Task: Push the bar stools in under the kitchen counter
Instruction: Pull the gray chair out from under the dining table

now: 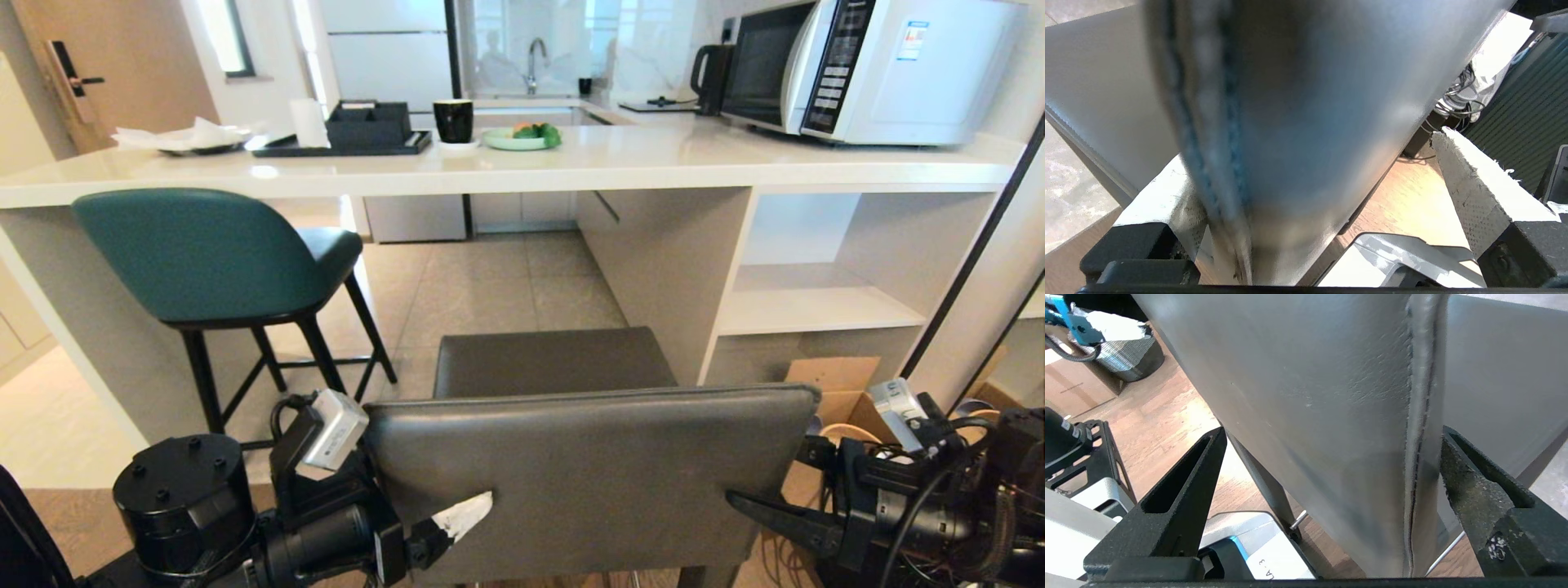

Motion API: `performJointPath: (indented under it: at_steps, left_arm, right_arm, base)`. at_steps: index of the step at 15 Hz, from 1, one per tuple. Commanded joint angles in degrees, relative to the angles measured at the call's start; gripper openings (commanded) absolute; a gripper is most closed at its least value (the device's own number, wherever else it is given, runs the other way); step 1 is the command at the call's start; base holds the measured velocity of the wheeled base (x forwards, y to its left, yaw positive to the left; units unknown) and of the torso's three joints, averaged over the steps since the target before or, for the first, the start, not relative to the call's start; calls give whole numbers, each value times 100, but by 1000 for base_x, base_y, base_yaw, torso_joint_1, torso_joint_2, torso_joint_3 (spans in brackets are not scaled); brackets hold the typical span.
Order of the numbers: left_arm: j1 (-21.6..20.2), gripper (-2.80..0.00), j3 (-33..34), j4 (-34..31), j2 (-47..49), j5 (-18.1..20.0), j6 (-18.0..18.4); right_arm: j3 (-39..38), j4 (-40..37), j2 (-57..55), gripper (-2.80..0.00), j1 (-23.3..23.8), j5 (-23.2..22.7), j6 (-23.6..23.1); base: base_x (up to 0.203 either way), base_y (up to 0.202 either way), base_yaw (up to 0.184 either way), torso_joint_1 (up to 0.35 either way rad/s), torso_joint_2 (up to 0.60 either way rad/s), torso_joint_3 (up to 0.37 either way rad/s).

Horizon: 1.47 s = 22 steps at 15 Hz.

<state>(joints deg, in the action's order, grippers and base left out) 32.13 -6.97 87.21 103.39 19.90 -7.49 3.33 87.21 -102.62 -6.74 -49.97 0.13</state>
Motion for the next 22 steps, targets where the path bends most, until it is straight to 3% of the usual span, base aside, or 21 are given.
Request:
performJointPath:
  at_steps: [1,5,11,14,17,19,20,22]
  left_arm:
    - [-50,0,132,45,-62,6,-15]
    - [-488,0,365,45,-399,6,-9]
    - [-473,0,697,45,-1261,-59,-188]
    - [-452,0,697,-148,-1982,-97,-10]
    - [-585,0,697,-1180,-2990,-114,38]
    - [-906,0,641,-1877,-3591,-246,48]
    - [-1171,0,499,-2361,-3831,-508,51]
    - [-1654,0,-49,-3490,-4208,-1292,53]
  right_arm:
    - [-61,45,-12,0,69,38,0]
    - [-140,45,135,0,519,55,33]
    - [-342,-139,705,0,1177,66,73]
    - [-342,-367,1095,0,1469,66,74]
    - [-341,-542,1514,0,1940,66,86]
    - [-305,-549,1711,0,2338,85,137]
    - [-230,-554,1792,0,2526,185,153]
    - [-109,-561,1819,0,2608,1037,151]
  base:
    - [0,0,0,0,0,0]
    - [0,0,0,0,0,0]
    - [0,0,0,0,0,0]
    - [0,0,0,0,0,0]
    - [0,0,0,0,0,0]
    - [0,0,0,0,0,0]
    - [0,0,0,0,0,0]
    - [0,0,0,0,0,0]
